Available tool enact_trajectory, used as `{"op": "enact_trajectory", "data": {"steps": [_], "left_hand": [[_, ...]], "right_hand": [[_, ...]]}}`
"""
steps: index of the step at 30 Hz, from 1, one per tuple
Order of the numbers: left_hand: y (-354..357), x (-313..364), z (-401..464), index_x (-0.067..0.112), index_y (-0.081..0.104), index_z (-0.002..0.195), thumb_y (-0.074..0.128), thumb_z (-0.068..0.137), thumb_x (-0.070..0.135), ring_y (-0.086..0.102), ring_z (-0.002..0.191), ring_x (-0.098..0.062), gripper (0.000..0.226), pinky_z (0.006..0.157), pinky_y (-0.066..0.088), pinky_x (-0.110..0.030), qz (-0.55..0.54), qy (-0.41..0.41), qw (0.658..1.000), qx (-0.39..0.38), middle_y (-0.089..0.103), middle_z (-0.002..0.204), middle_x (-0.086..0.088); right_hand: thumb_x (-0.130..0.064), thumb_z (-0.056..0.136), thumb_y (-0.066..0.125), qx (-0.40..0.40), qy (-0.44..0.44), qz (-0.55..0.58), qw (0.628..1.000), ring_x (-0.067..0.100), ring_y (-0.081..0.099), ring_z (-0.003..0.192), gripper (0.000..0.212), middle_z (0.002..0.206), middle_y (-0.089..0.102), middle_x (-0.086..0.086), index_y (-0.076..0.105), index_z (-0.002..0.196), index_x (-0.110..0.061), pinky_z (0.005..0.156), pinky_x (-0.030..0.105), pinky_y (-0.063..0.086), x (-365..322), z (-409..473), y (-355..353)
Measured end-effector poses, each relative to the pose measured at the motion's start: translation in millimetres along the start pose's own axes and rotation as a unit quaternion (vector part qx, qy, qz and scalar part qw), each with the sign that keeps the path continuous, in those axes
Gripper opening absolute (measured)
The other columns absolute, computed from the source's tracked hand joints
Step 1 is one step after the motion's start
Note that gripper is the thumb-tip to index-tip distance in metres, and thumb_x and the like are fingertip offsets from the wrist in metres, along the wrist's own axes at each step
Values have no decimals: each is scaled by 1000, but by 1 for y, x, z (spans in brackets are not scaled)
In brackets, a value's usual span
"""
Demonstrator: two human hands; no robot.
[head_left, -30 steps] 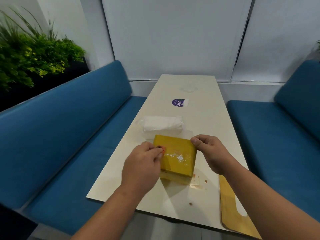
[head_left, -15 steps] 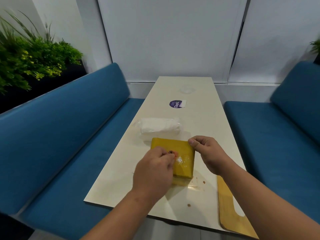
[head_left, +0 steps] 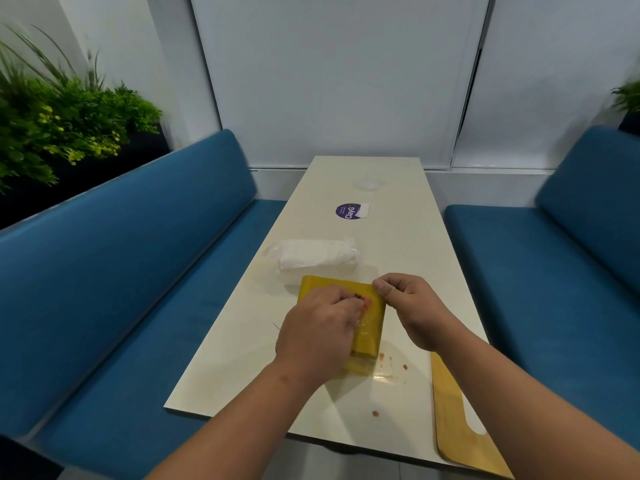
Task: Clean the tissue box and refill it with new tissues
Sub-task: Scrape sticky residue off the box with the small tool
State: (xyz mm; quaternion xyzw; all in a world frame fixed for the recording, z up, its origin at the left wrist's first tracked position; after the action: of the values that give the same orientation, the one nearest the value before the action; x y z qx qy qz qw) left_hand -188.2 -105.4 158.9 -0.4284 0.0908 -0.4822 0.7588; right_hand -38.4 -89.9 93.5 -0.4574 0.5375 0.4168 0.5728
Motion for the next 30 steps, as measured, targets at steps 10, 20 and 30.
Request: {"op": "enact_trajectory", "data": {"steps": [10, 20, 30], "left_hand": [[12, 17, -12, 32, 74, 104, 57, 91, 23, 46, 83, -12, 23, 67, 45, -23, -27, 157, 976, -149, 65, 102, 18], [-28, -35, -1, 45, 73, 91, 67, 89, 31, 59, 91, -2, 15, 80, 49, -21, -203, -85, 961, -166, 65, 94, 20], [-15, -48, -6, 21, 66, 122, 47, 99, 34, 54, 91, -14, 33, 71, 50, -30, 41, -196, 980, -12, 54, 114, 7]], "right_hand": [[-22, 97, 55, -11, 6, 2, 1000, 24, 54, 85, 28, 85, 58, 14, 66, 93, 4, 87, 43, 48, 0, 3, 1], [-25, 97, 55, -17, 6, -25, 1000, 23, 58, 92, 28, 92, 63, 13, 69, 95, -1, 87, 35, 47, 0, 2, 3], [-27, 97, 56, -9, -5, -32, 999, 18, 55, 86, 27, 87, 59, 10, 69, 91, -4, 83, 33, 46, 0, -3, 1]]}}
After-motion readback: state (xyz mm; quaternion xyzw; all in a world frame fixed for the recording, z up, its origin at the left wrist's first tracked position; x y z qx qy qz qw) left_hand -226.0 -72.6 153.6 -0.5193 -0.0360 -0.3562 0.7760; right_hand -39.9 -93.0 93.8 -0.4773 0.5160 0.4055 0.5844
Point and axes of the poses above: each hand's wrist, its own z-axis towards the middle knuckle, its own y-axis out of the palm, x = y × z, the point moved 10 cm from there along z, towards the middle knuckle
